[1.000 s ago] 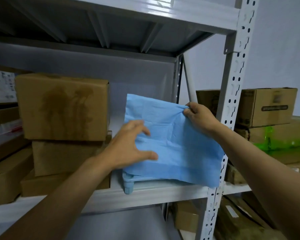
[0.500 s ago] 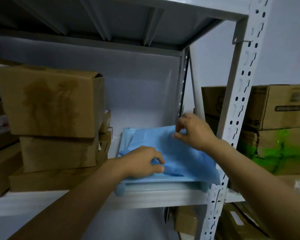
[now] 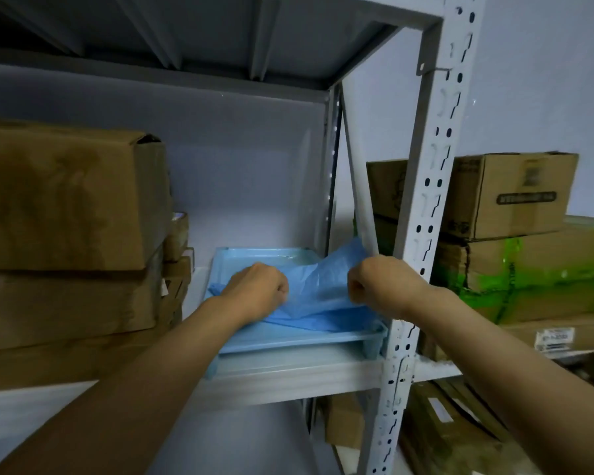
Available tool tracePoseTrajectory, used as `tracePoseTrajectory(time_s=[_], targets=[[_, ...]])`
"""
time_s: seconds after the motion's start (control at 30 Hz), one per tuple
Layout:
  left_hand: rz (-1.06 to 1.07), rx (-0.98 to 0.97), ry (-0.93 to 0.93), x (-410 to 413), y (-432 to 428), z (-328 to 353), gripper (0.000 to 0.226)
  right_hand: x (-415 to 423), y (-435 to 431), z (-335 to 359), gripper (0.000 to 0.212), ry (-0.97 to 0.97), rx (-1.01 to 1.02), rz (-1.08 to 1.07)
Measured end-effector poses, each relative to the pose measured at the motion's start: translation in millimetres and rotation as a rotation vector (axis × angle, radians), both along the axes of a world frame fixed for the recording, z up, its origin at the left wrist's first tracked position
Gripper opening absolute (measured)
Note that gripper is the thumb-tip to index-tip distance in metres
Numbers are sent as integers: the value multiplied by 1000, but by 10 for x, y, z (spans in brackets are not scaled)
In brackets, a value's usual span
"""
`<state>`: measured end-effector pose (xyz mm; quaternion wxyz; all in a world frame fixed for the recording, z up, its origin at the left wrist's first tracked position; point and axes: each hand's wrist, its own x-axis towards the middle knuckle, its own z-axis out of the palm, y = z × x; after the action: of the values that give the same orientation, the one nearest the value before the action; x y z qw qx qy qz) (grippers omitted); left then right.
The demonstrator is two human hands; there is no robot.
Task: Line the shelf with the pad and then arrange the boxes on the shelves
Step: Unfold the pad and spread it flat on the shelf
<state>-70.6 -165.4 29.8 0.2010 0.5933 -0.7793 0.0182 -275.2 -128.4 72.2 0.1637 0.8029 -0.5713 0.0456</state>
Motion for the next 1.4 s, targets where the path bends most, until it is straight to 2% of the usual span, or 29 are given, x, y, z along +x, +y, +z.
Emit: tracePoseTrajectory(time_s=[0.07,0.13,0.27,0.33,0.4,0.5,0.57,0.63,0.7,0.83,0.9,0.93,0.97,1.0,1.1,1.13,1.17,1.2,1.23,1.27,1.33,1.4], targets=[[30,-73,134,38,-19,70,19,10,-11,32,16,-71,-182,14],[56,-204,299,93,-31,190,13,40,3,106,14,-174,-355,16],[-2,-368,497,184,59,498,11,127,-12,411,12,-460,-500,9],[-48,-339,512,205,161,647,19,159,-5,600,12,-636,-480,60],[-23,-314,400,249,227,798,35,187,6,769,12,-727,-474,134],[-3,-300,306,362,245,1025,29,192,61,960,12,-607,-532,181],[-16,-243,392,448,255,1165,37,137,131,1034,10,-499,-613,170],[-27,-195,558,512,279,1269,39,51,209,1046,7,-448,-638,200],[31,-218,620,562,290,1326,42,-7,291,986,4,-366,-488,259],[160,-273,751,601,259,1383,42,148,475,624,5,-26,343,281],[180,-282,779,582,262,1403,41,251,541,437,17,-33,625,259],[182,-285,781,572,269,1419,40,286,535,368,24,-125,685,246],[185,-288,773,565,288,1443,39,302,503,326,30,-280,676,237],[186,-297,768,562,309,1470,38,304,465,314,34,-464,578,208],[162,-346,778,587,397,1557,33,251,309,293,49,-874,-70,-36],[143,-365,801,594,421,1588,31,231,284,304,61,-989,-206,-87],[113,-375,845,611,448,1623,30,214,249,319,75,-1074,-248,-117],[67,-376,925,629,483,1661,29,211,214,330,88,-1111,-205,-147],[13,-372,1036,639,532,1700,30,211,157,327,91,-1104,-120,-182],[-45,-360,1161,639,586,1741,31,221,96,312,81,-1053,-26,-209],[-191,-322,1348,646,681,1800,31,252,34,259,39,-902,49,-242],[-376,-235,1423,626,811,1821,30,254,32,302,23,-905,-131,-238]])
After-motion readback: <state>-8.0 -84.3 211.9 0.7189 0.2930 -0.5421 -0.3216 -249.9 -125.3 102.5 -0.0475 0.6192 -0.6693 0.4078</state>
